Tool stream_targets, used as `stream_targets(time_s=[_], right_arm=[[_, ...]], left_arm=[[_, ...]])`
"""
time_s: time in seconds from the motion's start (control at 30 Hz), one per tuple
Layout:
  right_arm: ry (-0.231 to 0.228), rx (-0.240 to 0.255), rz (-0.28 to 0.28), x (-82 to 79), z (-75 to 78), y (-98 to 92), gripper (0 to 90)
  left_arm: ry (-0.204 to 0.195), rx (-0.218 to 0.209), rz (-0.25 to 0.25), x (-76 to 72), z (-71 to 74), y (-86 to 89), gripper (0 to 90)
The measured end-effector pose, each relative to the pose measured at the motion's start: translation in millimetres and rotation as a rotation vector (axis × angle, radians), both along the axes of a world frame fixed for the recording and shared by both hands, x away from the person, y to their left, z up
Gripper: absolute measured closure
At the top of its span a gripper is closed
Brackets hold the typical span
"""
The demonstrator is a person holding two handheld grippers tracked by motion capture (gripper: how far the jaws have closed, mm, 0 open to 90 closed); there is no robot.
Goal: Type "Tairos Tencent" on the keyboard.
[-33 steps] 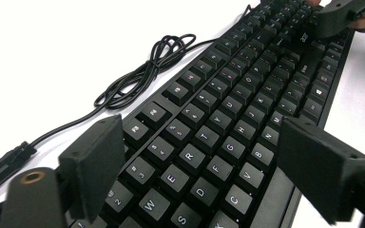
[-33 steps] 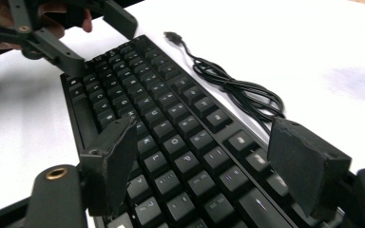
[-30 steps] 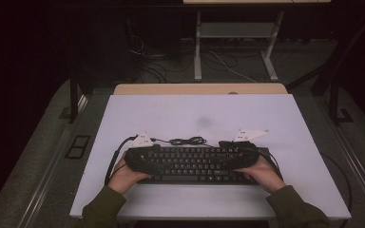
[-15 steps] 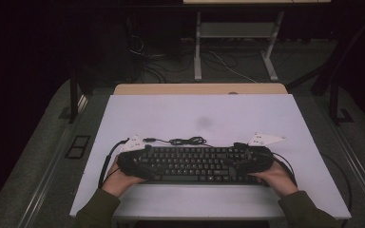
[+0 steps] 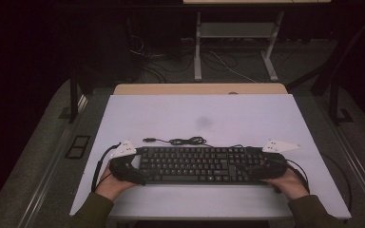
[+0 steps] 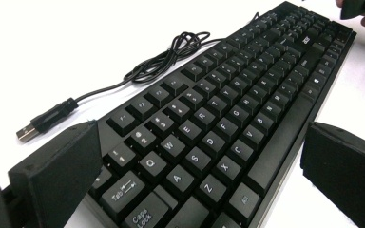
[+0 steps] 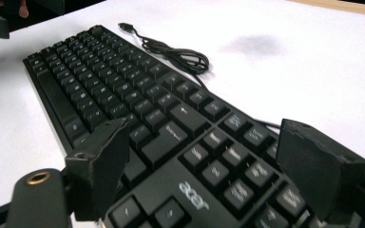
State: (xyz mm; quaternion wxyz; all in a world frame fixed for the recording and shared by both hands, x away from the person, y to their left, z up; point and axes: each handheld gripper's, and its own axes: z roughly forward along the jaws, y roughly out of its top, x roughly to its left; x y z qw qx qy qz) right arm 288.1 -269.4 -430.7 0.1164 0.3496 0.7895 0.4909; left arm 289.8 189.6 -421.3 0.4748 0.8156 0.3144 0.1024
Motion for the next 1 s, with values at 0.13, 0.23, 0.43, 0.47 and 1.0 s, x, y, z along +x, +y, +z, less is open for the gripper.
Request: stream_targets(time_s=[0.13, 0.23, 0.43, 0.47, 1.0], right_arm=[[-0.003, -0.006, -0.008, -6.6, -1.0, -8.3, 17.6], [-0.007, -0.008, -0.019, -11.5, -2.8, -15.6, 17.6], [-0.008, -0.001, -0.045, -20.3, -5.6, -31.2, 17.5], [-0.009, 0.004, -0.047, -21.6, -5.9, -33.5, 17.5], [-0.005, 0.005, -0.058, -28.4, -8.8, -41.1, 17.5]], left_arm=[[-0.003, 0.004, -0.008, -0.3, -1.0, 0.5, 0.0], [-0.008, 0.003, -0.013, -0.4, -0.6, 1.2, 0.0], [-0.012, 0.001, -0.015, 0.4, -0.5, 3.6, 0.0], [-0.012, 0.001, -0.015, 0.6, -0.4, 3.9, 0.0], [-0.013, 0.002, -0.015, 1.0, -0.1, 4.1, 0.0]])
